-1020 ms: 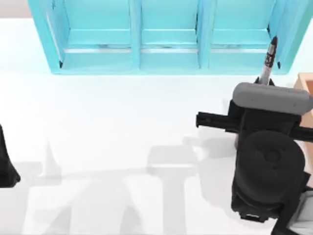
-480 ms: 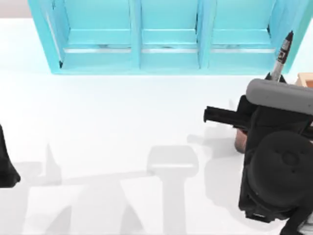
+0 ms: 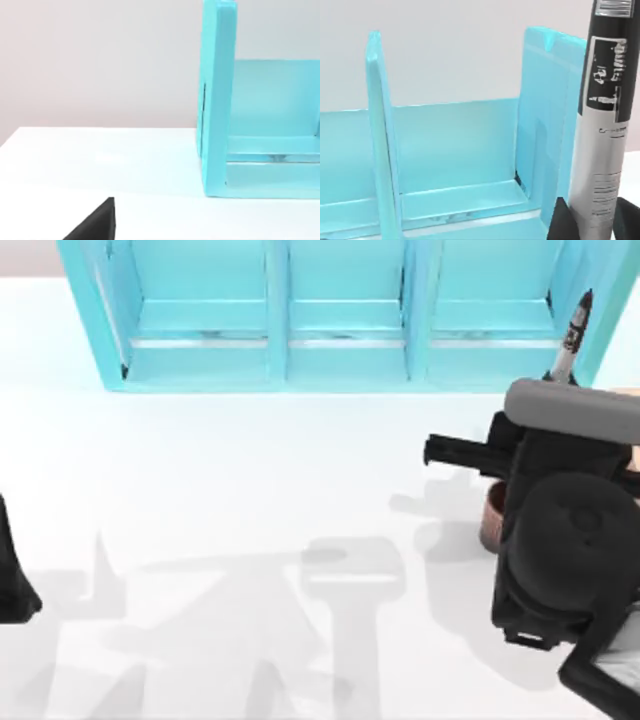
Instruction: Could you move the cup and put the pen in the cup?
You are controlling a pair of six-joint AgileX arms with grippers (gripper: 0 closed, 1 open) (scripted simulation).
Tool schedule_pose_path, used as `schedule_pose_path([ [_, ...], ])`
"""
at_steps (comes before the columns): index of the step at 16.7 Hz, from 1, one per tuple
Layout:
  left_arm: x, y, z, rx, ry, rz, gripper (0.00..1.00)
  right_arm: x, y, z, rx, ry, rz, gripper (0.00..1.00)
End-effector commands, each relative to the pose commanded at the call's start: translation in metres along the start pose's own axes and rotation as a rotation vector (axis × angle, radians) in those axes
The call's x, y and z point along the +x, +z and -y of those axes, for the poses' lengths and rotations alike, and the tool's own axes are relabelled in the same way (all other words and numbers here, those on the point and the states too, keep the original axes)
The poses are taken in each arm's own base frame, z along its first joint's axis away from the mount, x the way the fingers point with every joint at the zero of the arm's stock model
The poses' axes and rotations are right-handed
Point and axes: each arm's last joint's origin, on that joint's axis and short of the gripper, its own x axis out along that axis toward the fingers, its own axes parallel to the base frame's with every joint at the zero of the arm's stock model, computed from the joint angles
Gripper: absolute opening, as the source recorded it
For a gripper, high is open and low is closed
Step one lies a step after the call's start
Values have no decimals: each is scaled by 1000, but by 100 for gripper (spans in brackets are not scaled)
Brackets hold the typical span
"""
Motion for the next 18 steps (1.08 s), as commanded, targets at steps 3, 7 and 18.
schedule_pose_path([
  [3, 0, 0, 0, 0, 0, 0, 100, 0, 0, 0, 0, 0, 0, 8],
  [7, 0, 0, 0, 0, 0, 0, 100, 0, 0, 0, 0, 0, 0, 38],
  [18, 0, 0, 0, 0, 0, 0, 100, 0, 0, 0, 0, 0, 0, 100],
])
